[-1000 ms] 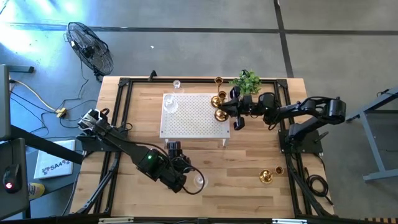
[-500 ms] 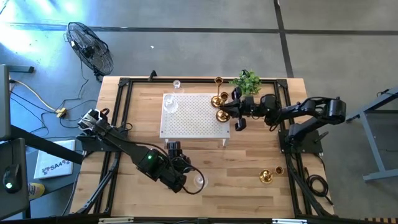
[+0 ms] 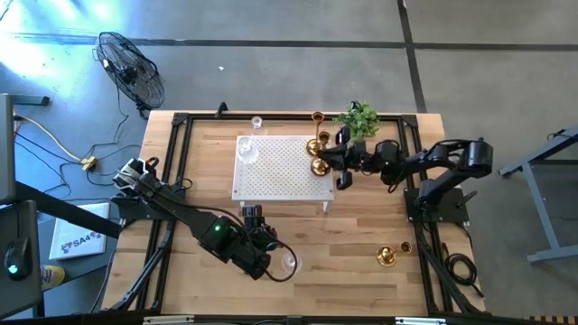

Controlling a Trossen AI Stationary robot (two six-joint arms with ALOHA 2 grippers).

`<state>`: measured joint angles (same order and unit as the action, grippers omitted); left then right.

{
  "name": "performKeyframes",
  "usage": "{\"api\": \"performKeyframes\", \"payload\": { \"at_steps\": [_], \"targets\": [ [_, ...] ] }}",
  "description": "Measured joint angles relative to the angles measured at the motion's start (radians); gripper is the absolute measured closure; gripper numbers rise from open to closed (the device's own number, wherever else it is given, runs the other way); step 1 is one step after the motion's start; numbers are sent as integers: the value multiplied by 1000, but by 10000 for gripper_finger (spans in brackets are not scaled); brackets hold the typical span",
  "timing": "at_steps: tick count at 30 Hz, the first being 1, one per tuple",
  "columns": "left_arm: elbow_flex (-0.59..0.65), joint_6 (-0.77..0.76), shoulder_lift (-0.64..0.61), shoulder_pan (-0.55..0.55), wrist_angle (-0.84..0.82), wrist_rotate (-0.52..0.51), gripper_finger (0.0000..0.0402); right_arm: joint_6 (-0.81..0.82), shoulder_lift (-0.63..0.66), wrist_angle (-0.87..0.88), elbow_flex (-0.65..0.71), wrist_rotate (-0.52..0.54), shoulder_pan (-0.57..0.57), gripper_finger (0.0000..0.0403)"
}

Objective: Pick & Place candle stick holders
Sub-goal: Put the left gold candle holder on the shelf aligned with the other gold candle holder

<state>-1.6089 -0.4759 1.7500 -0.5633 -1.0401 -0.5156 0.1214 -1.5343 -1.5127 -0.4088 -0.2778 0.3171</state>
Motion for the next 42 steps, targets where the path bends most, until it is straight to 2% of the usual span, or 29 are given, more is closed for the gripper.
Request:
{"api": "performKeyframes", "payload": {
  "at_steps": [3,10,42],
  "targets": [
    [0,0,0,0,0,1,167,21,-30,-52,0,10,4,397],
    [0,0,0,0,0,0,167,28,-75,-53,0,10,-1,397],
    [0,-2,0,0,1,-1,167,9,-75,-24,-1,14,-11,397]
  ]
}}
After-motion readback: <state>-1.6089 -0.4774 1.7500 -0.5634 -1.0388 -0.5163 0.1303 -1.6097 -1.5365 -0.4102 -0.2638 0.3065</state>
